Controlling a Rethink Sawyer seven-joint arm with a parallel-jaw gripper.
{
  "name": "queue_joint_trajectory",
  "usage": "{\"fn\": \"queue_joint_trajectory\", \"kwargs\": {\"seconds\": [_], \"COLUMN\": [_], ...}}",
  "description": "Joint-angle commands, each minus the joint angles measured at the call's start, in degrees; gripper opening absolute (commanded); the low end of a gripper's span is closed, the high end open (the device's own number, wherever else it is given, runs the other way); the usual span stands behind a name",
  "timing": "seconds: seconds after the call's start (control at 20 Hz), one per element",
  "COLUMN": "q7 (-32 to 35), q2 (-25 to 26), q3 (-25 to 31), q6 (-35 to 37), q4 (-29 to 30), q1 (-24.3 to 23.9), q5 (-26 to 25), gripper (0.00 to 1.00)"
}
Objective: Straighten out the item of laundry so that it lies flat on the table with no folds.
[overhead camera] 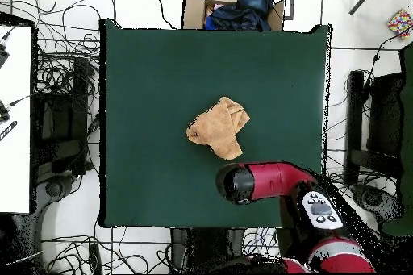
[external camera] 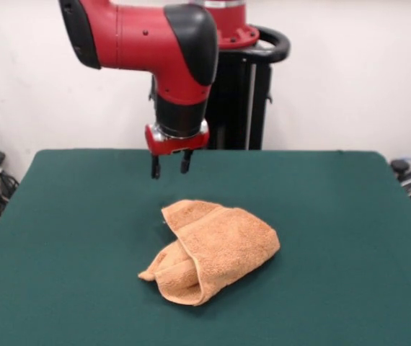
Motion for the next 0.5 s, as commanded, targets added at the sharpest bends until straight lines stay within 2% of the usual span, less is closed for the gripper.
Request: {"fn": "queue_joint_trajectory", "kwargs": {"seconds": [0.05, 0.5], "q7": [7.8, 7.5], "q2": [4.1, 4.1], "q3": [-0.2, -0.5], "q6": [3.6, 3.3], "q4": [-5.6, -5.7], "q1": [4.4, 4.9], "q5": [0.9, 2.0], "gripper": [1.0, 1.0]}}
